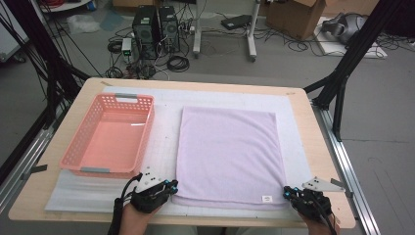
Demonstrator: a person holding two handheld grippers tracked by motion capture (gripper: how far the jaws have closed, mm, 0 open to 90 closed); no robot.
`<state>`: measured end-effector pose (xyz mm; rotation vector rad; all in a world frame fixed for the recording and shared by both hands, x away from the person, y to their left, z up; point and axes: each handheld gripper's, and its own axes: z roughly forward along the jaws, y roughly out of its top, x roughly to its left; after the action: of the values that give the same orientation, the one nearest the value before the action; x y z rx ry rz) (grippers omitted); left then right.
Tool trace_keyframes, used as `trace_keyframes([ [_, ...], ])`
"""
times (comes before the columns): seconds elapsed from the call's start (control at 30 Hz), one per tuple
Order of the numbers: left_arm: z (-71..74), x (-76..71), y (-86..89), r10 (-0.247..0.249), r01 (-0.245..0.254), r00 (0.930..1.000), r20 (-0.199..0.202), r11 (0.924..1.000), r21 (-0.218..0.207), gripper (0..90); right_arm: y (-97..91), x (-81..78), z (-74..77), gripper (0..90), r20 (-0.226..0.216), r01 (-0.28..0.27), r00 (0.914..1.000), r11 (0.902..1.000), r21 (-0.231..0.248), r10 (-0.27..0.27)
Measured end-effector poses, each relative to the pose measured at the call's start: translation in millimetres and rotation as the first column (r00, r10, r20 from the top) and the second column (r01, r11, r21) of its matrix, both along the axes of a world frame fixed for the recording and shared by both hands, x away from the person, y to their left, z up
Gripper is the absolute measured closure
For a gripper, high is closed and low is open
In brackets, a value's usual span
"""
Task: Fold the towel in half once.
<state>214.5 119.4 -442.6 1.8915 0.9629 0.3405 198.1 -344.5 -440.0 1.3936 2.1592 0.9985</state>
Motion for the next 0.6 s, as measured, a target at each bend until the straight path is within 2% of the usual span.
trace_keyframes([
  [0.23,0.7,-6.1,8.3,0.018,-0.019,0.9993,-0.034,0.9990,-0.041,87.7,-2.9,-2.4,2.4,87.0,0.002,-0.008,1.0000,0.9998,0.018,0.008],
  [0.4,3.4,-14.4,13.6,0.015,-0.018,0.9988,-0.046,0.9976,-0.067,87.8,-5.6,-13.0,8.5,87.2,0.015,-0.012,0.9998,0.9992,0.039,0.012],
  [0.6,3.6,-26.0,16.5,-0.003,0.000,0.9985,-0.055,0.9979,-0.064,87.8,-8.1,-21.9,10.5,87.0,0.008,-0.014,0.9999,0.9991,0.040,0.014],
])
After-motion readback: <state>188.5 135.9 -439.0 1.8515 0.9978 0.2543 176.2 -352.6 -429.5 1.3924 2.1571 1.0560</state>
